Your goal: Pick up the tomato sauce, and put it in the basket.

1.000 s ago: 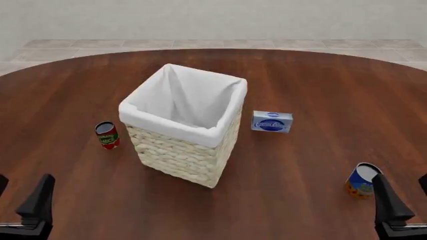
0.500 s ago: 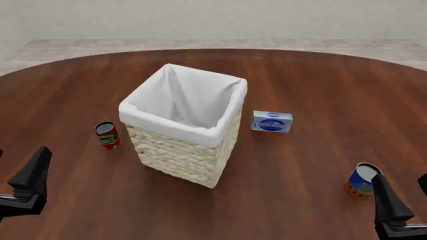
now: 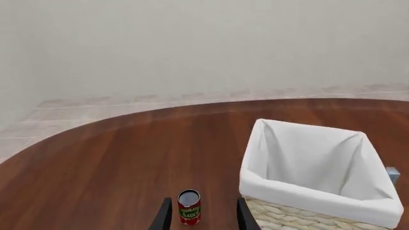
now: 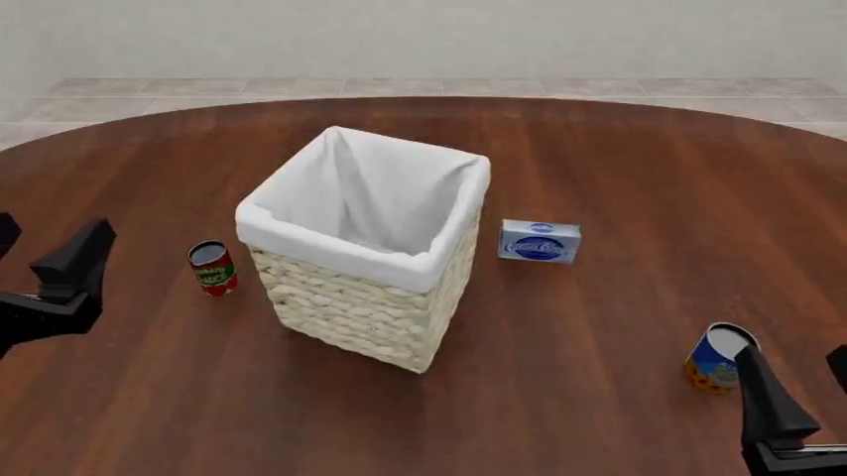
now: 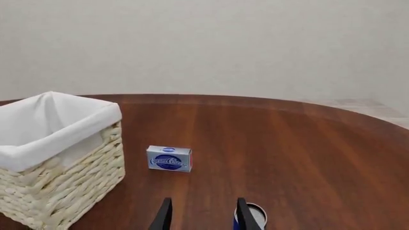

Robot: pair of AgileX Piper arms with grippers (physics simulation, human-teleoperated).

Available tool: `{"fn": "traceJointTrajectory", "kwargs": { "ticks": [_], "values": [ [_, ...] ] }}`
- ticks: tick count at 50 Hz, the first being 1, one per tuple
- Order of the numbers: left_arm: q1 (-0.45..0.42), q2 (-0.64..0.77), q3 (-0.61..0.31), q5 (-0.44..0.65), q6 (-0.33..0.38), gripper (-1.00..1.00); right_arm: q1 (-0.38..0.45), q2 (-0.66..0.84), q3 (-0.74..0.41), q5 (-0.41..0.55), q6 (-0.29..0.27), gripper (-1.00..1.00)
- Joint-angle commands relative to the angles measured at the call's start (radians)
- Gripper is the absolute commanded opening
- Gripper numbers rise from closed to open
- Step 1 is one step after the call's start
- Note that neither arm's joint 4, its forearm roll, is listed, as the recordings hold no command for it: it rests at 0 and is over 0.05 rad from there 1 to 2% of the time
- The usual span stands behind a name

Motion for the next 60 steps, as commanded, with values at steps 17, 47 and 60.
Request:
{"fn": "traceJointTrajectory", "kwargs": {
  "ticks": [17, 47, 60],
  "values": [
    [0.008, 0.291, -0.238, 0.131, 0.013, 1.00, 0.003, 0.016, 0.003, -0.013, -0.001, 1.00],
    [-0.001, 0.486, -0.405, 0.285, 0.058, 1.00, 0.006, 0.020, 0.006, -0.012, 0.000, 1.00],
    [0.030, 0.563, -0.465, 0.314, 0.049, 1.00, 0.007, 0.019, 0.007, -0.010, -0.001, 1.00]
  ]
}}
